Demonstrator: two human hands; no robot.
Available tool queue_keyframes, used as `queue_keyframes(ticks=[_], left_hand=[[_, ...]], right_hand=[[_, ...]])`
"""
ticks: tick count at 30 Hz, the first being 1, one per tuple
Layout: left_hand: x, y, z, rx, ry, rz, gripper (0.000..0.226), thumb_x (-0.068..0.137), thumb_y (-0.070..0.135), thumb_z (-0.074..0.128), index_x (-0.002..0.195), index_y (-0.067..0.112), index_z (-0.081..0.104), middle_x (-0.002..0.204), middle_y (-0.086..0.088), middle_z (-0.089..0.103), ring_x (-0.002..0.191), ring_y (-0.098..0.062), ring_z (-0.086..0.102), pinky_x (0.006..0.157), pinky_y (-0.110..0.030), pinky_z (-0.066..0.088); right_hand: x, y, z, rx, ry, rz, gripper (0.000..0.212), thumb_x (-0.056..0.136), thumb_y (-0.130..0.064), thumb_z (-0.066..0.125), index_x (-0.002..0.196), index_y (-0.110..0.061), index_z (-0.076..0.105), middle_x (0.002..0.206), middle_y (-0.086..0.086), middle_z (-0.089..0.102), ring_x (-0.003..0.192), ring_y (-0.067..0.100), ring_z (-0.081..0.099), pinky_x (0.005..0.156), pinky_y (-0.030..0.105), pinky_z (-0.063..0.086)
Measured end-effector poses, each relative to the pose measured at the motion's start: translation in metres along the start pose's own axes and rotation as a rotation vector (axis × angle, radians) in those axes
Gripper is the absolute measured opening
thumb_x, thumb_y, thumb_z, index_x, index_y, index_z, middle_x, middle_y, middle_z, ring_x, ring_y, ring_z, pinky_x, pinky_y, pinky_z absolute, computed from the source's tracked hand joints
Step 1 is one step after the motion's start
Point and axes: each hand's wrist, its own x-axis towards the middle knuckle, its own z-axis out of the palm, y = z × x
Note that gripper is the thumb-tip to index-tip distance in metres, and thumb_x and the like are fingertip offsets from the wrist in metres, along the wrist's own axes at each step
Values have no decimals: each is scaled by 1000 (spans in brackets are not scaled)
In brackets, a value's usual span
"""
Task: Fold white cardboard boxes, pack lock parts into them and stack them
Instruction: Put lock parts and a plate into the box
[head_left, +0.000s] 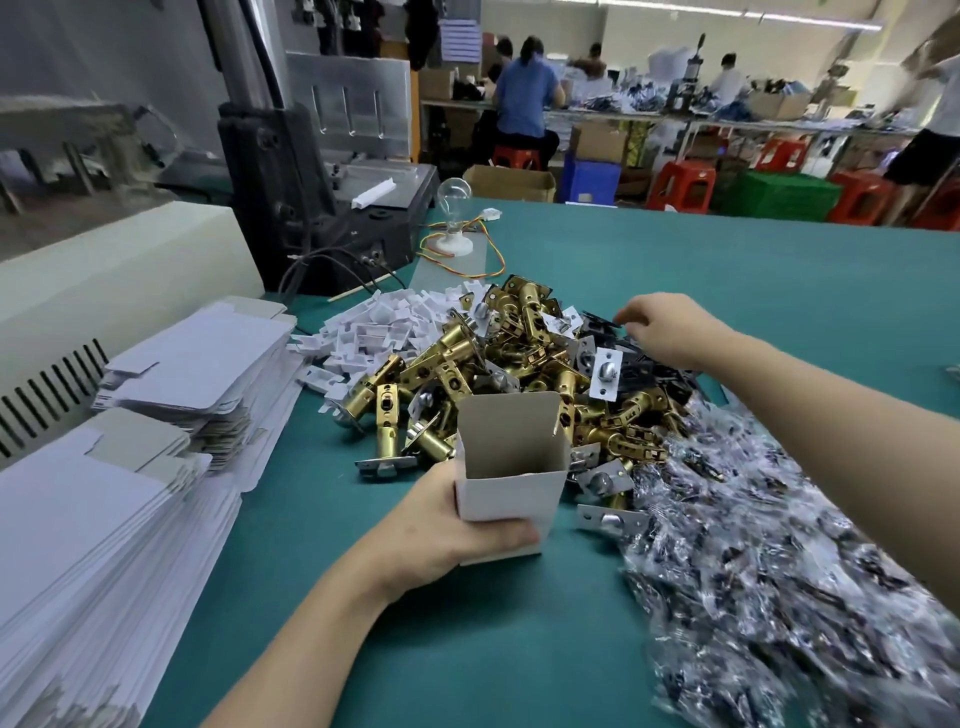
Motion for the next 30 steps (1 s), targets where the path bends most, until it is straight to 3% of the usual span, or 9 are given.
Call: queue_keyframes(ticks=[5,8,11,17,23,27,30], left_hand=[[2,3,-2,-11,-39,2,41,82,13,84,115,34,72,115,2,75,105,-6,68,93,-23,54],[3,3,-2,-21,-47,26,44,82,13,84,108,46,73,107,15,75,101,0,68,88,-17,54],[4,2,-3,-24,-44,36,45,82,12,84,108,47,72,107,16,74,101,0,68,87,-16,54],[5,2,-4,-52,-56,45,48,83,10,83,108,50,73,107,17,74,100,1,67,89,-17,54],[5,3,-2,-55,-48,36,43,82,10,83,109,41,71,105,15,74,99,0,67,89,-17,54],[4,5,-2,-72,-51,31,43,82,9,82,111,38,71,107,15,74,101,0,67,89,-17,53],[4,5,-2,-70,-58,29,42,82,9,82,111,36,71,106,14,74,100,0,67,88,-17,53]], right_hand=[[35,4,11,-27,-60,39,38,106,-10,46,143,-5,57,148,14,56,137,33,50,113,39,38],[52,5,15,5,-15,61,40,102,1,42,132,-8,67,141,15,61,131,34,54,103,36,44],[62,5,24,-13,-71,79,48,95,9,38,123,-7,72,134,17,65,124,35,58,94,36,47],[73,6,40,-11,-68,115,44,95,7,40,128,0,68,131,21,66,120,39,59,100,43,52],[75,10,46,-4,-42,132,42,96,6,41,127,0,69,130,22,66,118,40,60,100,46,52],[82,19,45,37,33,126,31,101,-5,47,130,-1,58,136,23,57,123,39,54,99,44,47],[89,18,43,33,-6,126,42,107,-24,52,145,-7,46,148,22,47,133,38,48,106,44,41]])
